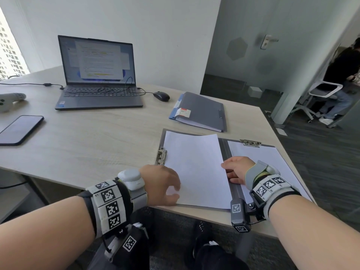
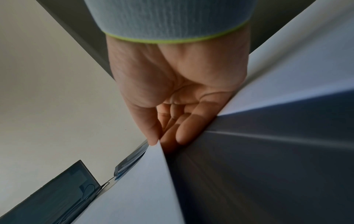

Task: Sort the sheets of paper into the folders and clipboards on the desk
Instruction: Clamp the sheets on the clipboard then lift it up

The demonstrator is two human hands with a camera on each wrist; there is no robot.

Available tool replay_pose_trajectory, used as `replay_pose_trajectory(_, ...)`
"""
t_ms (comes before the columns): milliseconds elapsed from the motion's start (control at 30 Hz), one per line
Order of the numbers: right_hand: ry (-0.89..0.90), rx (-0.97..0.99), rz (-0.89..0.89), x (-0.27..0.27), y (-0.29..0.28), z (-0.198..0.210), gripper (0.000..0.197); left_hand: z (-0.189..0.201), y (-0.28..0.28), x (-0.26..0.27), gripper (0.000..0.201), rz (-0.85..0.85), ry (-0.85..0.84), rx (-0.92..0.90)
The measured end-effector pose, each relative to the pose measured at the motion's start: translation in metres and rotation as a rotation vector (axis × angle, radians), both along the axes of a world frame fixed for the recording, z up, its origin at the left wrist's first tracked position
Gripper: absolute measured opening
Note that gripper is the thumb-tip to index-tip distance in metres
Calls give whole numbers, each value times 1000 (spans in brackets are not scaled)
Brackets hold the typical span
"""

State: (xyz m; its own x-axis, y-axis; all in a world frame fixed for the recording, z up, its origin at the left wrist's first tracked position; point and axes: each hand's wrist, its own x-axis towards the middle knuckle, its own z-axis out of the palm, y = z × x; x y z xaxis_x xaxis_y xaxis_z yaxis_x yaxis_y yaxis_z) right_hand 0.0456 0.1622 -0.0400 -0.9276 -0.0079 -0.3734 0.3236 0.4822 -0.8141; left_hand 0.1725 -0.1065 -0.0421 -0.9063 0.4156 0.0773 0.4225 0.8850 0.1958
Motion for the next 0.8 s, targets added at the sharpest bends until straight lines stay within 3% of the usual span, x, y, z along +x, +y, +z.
replay_pose_trajectory(133,1,-2,10,0,1,0,5,8,-21,-15,5,195,144,372)
replay_pose_trajectory(233,1,7,14,-1,2,-1,6,5,-35,-30,18,412,167,494)
replay_pose_trajectory(367,-3,11,30,0,0,0,8,0,-47,-45,19,639,-53,723)
replay_pose_trajectory(533,-26,-20,30,0,-3,2,10,-7,-52,-49,10,651,-188,817)
replay_pose_trajectory(667,-42,-36,17,1,-4,4,11,-10,-59,-47,28,611,-249,972)
replay_pose_trajectory(800,-44,-34,9,1,-4,4,12,-13,-68,-52,14,626,-296,959)
